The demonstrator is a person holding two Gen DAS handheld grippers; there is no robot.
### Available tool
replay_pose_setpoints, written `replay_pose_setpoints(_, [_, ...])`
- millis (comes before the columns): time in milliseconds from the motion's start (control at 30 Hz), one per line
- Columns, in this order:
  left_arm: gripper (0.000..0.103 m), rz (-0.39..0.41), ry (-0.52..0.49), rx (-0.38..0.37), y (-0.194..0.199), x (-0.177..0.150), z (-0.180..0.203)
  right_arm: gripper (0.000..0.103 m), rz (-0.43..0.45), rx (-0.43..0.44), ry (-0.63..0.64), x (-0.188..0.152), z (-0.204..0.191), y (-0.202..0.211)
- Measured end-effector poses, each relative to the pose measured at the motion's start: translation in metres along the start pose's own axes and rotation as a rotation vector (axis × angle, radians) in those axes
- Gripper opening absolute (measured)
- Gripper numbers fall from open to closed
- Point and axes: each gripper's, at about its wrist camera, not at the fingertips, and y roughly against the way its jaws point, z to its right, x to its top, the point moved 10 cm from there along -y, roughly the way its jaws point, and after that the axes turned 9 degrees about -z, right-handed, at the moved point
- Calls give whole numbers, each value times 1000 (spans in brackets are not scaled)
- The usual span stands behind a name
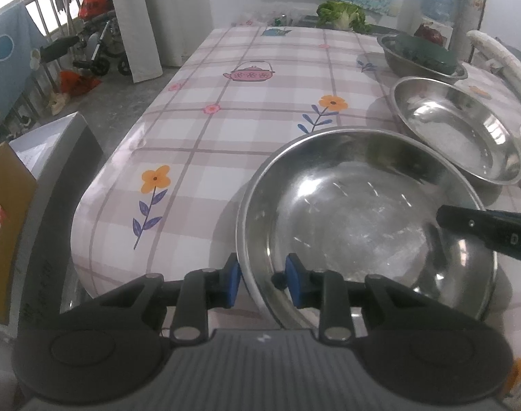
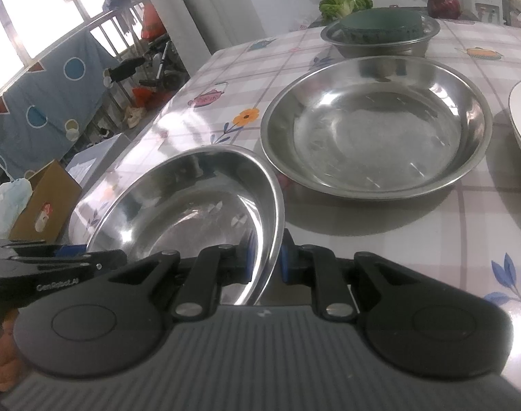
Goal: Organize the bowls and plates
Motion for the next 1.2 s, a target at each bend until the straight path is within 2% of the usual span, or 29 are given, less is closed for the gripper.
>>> replay_pose_setpoints(267, [29,8,13,-91,9,-11,-3,14,13,-16,-8,-1,4,5])
replay_pose_setpoints(600, [29,12,66,-103,-4,4,-18,13,38,-39,4,4,3,8])
replay_pose_setpoints(767, [17,22,67,-120,-5,8,-15,12,41,-48,10,5,1,6])
replay_pose_setpoints(1200, [19,25,35,-81,-3,3,-11,12,24,-26,-28,0,4,2])
